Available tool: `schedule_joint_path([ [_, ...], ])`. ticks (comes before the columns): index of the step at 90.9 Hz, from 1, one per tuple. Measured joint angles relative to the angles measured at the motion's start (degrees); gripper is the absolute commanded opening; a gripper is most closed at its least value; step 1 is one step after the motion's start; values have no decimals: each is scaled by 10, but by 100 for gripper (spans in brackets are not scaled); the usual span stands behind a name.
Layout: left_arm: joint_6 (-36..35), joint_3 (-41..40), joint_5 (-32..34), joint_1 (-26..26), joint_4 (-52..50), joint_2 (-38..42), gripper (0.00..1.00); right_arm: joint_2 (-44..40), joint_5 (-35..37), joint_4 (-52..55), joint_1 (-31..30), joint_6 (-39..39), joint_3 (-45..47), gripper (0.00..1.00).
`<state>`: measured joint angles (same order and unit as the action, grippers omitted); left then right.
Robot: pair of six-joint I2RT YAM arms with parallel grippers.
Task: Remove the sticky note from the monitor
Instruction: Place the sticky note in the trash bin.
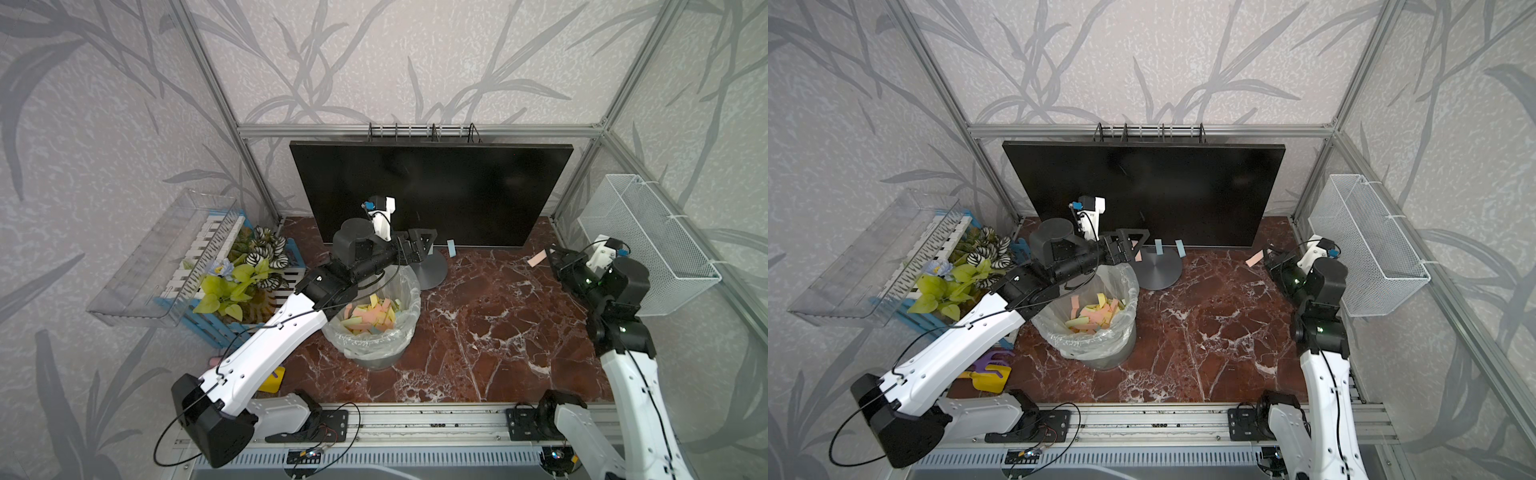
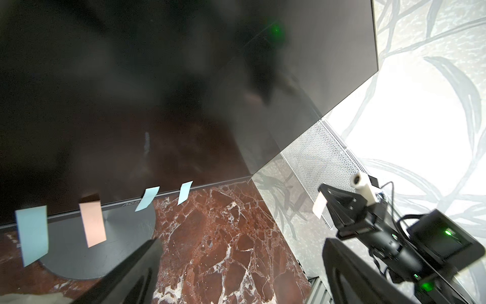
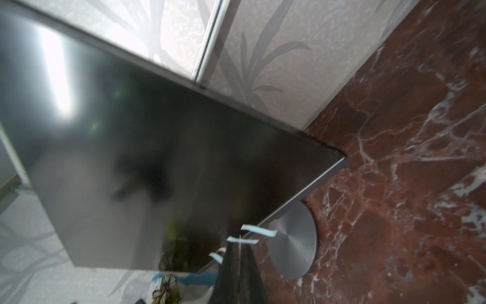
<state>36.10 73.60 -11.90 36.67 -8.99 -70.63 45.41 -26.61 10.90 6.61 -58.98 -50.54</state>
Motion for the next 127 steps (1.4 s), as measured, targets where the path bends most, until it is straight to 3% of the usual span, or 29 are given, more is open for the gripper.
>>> schedule_joint_path([
  [11,-3,-1,31,-10,-25,15,100,15,25,51,-153,32,-53,0],
  [26,-5,6,56,-71,-67,29,100,119,78,82,-367,108,-177,0],
  [47,-6,45,78,-175,-107,50,100,283,133,102,-542,233,-323,0],
  [69,-5,86,80,-227,-114,58,100,464,157,128,-629,346,-452,1],
  [74,-5,89,79,-233,-115,58,100,496,161,139,-641,368,-475,12],
  [83,-5,90,77,-240,-118,59,100,538,167,158,-655,395,-506,46],
  [91,-5,90,73,-243,-121,59,100,561,169,172,-660,413,-529,62],
  [108,-4,89,66,-245,-121,63,100,573,176,189,-660,440,-557,74],
  [127,-1,82,56,-248,-120,70,100,567,186,196,-660,451,-567,81],
])
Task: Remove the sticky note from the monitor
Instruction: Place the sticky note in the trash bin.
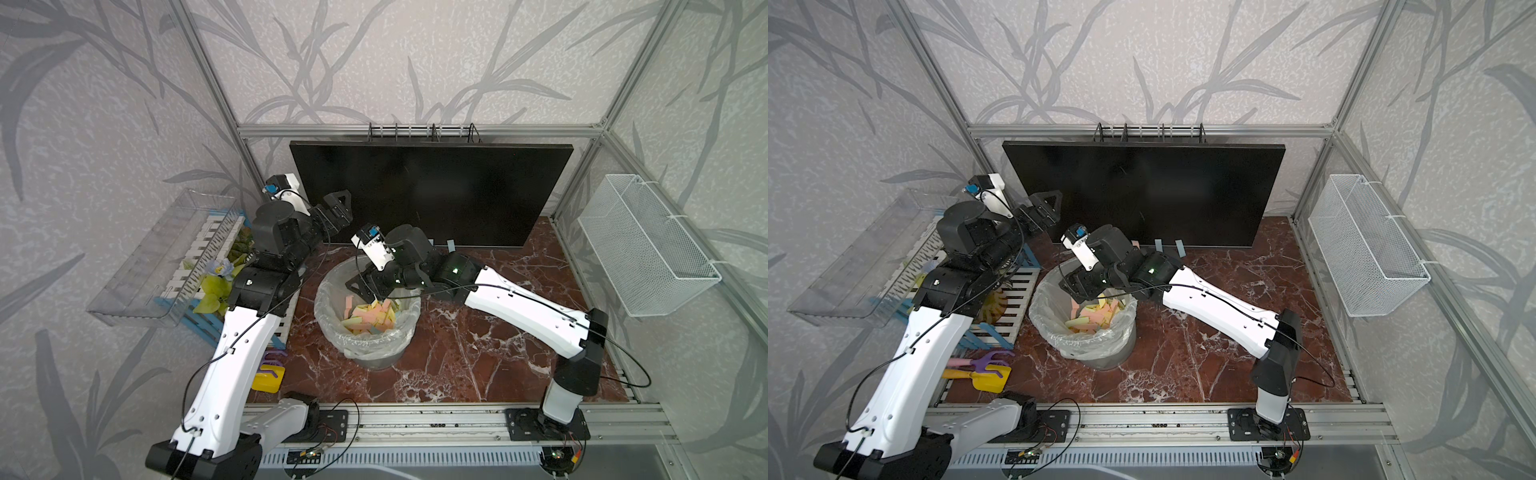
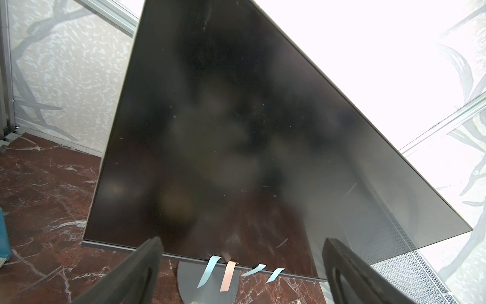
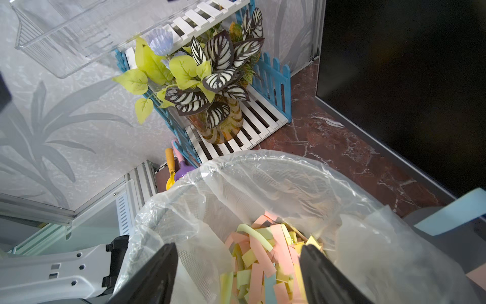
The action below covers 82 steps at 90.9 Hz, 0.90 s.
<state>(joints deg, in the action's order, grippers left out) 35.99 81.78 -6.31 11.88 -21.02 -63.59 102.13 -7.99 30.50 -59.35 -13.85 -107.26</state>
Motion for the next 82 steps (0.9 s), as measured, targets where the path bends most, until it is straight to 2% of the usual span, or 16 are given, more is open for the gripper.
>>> schedule_joint_path([
  [39,3,-49,-17,0,-9,28,100,-31,7,50,12,17,23,82],
  [82,11,-81,-33,0,-15,44,100,-111,86,105,7,51,84,84],
])
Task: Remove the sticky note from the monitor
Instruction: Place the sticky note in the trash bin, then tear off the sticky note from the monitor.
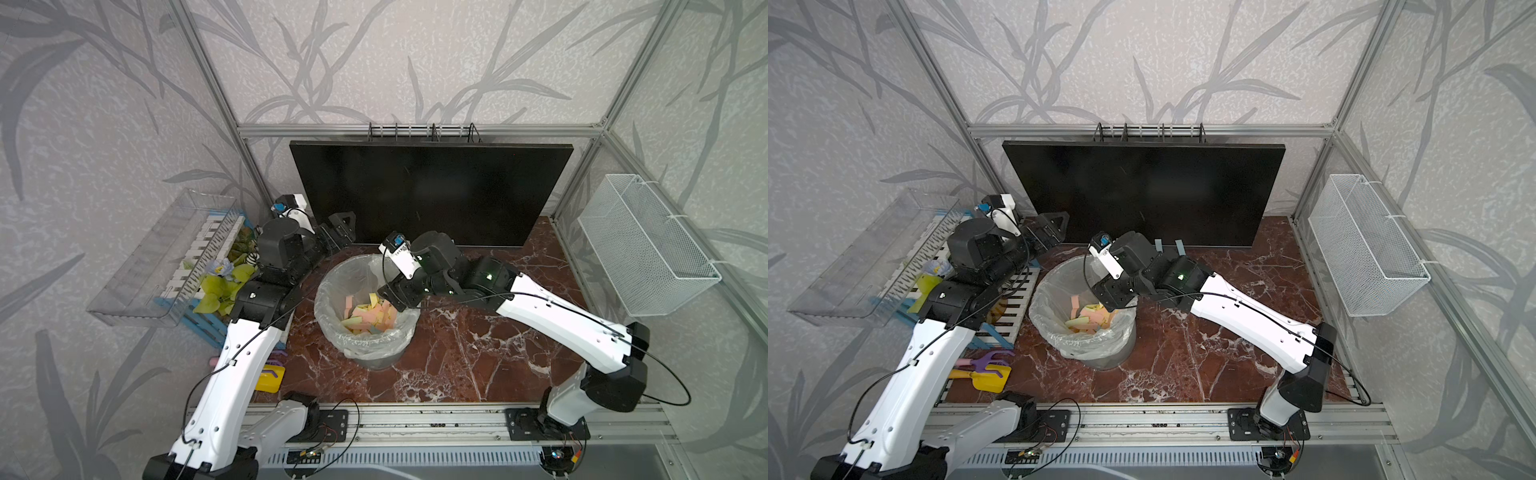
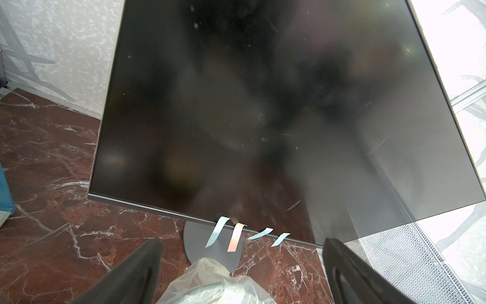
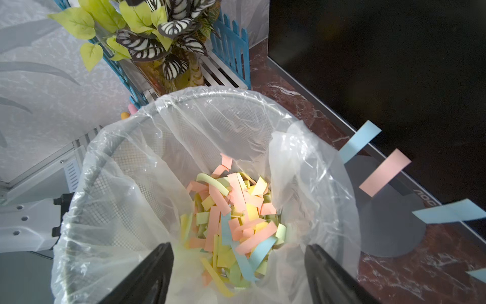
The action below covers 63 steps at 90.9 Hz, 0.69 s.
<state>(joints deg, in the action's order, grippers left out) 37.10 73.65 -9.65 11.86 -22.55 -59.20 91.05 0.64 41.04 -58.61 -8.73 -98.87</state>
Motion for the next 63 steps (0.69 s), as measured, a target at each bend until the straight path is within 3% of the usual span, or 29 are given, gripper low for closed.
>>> schedule_joint_path([
  [26,-1,0,-10,0,0,0,100,-90,14,-17,33,-38,107,83],
  [48,-6,0,-37,0,4,0,100,-248,-59,-127,203,-125,304,82],
  [63,-7,-11,-72,0,25,-1,100,-325,-133,-258,319,-198,471,81],
])
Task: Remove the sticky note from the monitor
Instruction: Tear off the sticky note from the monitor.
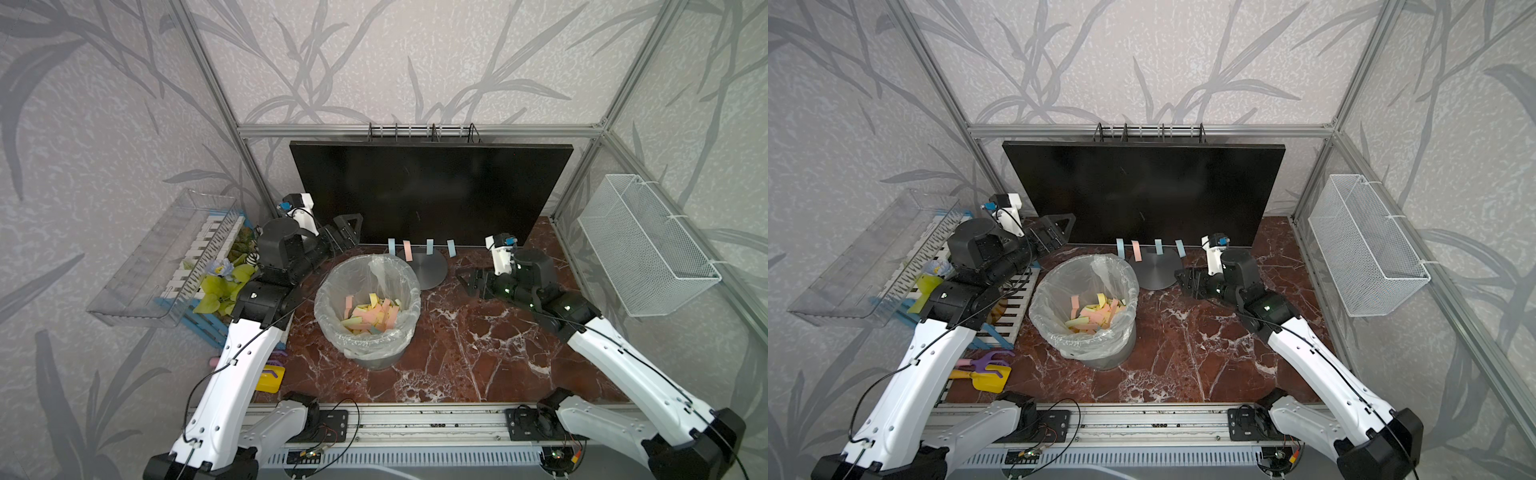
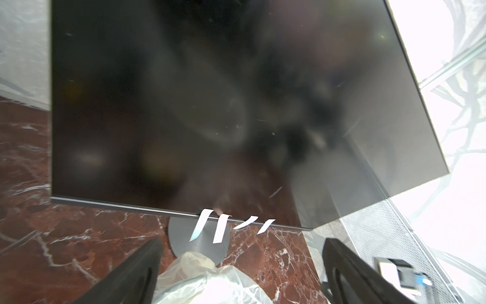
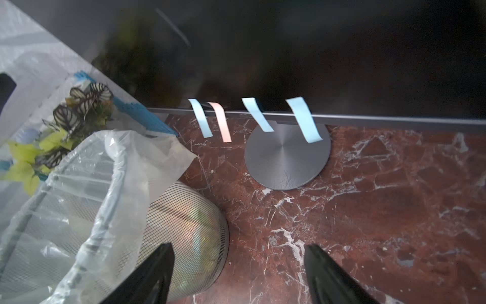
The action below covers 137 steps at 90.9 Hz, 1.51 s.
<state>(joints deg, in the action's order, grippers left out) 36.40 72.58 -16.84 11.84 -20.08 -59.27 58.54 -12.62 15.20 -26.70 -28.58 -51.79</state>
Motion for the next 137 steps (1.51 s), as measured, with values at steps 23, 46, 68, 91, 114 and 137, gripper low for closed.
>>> schedule_joint_path([
  [23,2,-8,-44,14,25,-17,100,18,-85,-240,102,-81,180,78],
  [46,2,-8,-60,47,41,-34,100,154,-122,-528,120,-155,261,76],
  [68,2,-8,-69,59,43,-49,100,362,-159,-811,128,-246,257,69],
  [91,2,-8,-71,62,44,-50,100,431,-170,-900,127,-260,222,70],
  [114,2,-8,-71,62,43,-53,100,468,-169,-927,123,-256,182,70],
  [137,2,-8,-71,62,43,-60,100,492,-169,-937,114,-247,162,70],
])
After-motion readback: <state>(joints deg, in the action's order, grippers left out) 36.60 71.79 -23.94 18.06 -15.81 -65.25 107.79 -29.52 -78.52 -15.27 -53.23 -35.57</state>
